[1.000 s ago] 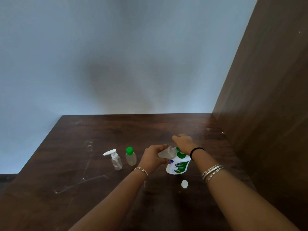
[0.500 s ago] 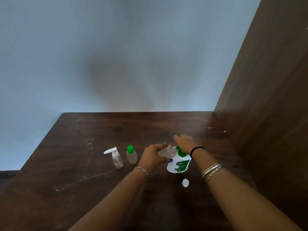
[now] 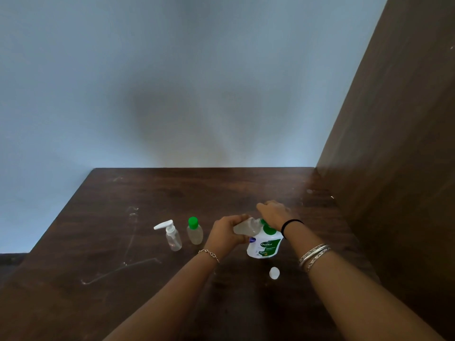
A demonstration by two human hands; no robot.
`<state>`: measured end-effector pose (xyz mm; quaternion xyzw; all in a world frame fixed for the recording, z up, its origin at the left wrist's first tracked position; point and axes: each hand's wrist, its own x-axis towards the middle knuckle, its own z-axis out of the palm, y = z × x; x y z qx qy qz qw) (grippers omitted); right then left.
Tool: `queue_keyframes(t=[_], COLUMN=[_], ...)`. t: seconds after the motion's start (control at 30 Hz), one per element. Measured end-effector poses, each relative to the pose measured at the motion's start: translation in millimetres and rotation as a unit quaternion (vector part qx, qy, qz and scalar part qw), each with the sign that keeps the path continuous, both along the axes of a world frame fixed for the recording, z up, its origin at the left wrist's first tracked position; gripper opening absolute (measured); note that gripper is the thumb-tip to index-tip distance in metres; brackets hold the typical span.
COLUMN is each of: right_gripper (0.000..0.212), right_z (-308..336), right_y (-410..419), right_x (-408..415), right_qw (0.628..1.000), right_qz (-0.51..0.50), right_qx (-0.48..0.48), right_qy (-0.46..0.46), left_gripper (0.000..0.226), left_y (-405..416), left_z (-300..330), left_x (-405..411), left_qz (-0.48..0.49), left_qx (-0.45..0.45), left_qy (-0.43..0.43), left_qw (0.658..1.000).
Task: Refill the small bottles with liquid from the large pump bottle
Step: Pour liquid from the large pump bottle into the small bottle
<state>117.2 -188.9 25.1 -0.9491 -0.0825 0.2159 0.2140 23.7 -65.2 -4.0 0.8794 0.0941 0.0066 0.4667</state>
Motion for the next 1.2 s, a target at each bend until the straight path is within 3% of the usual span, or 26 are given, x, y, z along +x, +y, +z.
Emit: queue_keyframes(t=[1.2], right_gripper=[0.038], right_z=[7.3], right_y=[1.3], right_x=[-3.0], right_qw=[0.998], right_qz=[-0.003], right_qx=[-0.060], right_qy=[-0.025], left_gripper=[0.057], left_y=[1.8], left_z=[-1.7], left_x=[0.2], left_qz=[0.003], left_qx=[-0.008], left_qy=[-0.008], left_qw=[1.000])
